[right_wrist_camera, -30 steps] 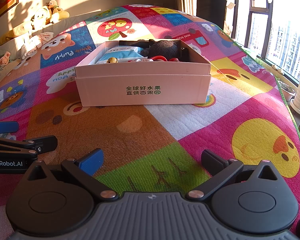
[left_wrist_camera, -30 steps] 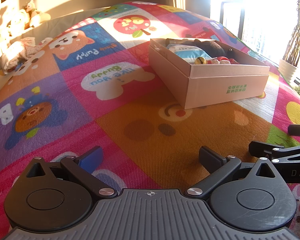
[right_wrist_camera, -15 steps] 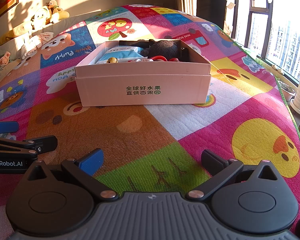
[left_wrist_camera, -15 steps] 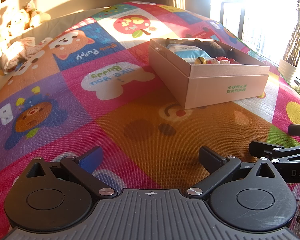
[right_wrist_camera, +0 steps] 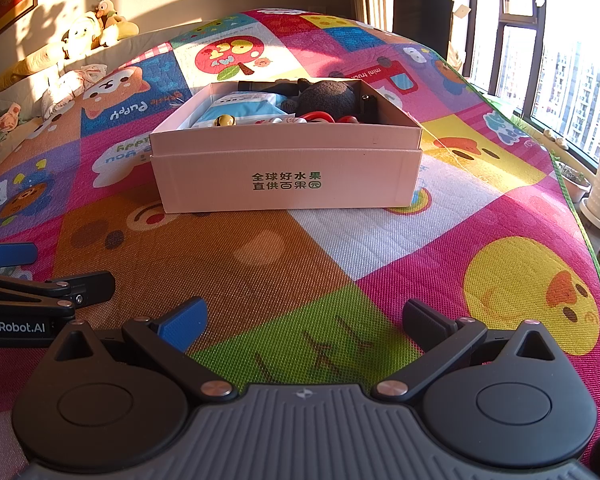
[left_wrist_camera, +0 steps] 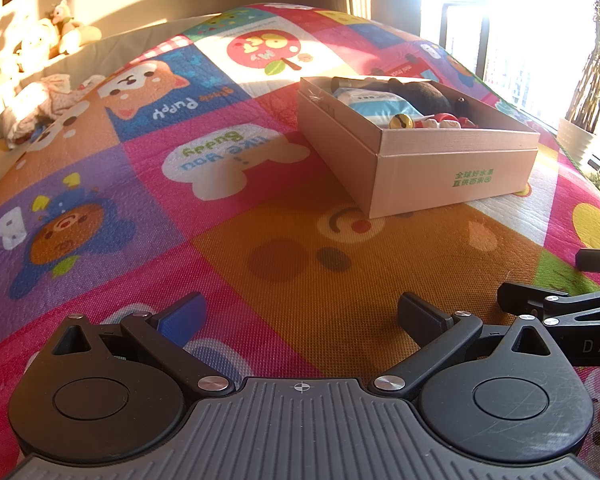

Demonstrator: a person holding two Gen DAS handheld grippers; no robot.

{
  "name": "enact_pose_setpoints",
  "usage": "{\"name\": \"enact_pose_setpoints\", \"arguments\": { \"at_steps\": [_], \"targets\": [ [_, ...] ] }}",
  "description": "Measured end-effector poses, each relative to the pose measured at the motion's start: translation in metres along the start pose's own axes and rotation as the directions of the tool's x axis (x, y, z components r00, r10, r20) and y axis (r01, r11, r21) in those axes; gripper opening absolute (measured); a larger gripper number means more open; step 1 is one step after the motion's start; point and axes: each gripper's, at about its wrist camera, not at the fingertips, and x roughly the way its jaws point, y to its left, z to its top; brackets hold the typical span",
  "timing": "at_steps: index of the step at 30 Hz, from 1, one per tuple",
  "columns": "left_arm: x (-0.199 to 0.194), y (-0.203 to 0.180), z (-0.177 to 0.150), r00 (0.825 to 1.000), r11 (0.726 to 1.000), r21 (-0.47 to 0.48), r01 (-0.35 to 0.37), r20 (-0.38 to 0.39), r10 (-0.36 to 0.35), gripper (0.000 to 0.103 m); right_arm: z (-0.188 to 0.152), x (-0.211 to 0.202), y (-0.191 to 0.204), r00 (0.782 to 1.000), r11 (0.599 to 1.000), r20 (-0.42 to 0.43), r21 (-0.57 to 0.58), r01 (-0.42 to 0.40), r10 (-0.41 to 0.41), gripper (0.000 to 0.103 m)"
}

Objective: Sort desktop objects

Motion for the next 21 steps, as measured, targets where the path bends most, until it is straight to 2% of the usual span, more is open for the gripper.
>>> {"name": "enact_pose_setpoints", "arguments": {
  "at_steps": [21],
  "targets": [
    [-0.0004,-0.0005,-0.0002,1.000,1.000,-0.001,0.001,0.000,-0.001,0.103,0.0001,0.0001,-0.0001,1.000,1.000,0.000,0.000,0.000,0.000,0.103]
  ]
}}
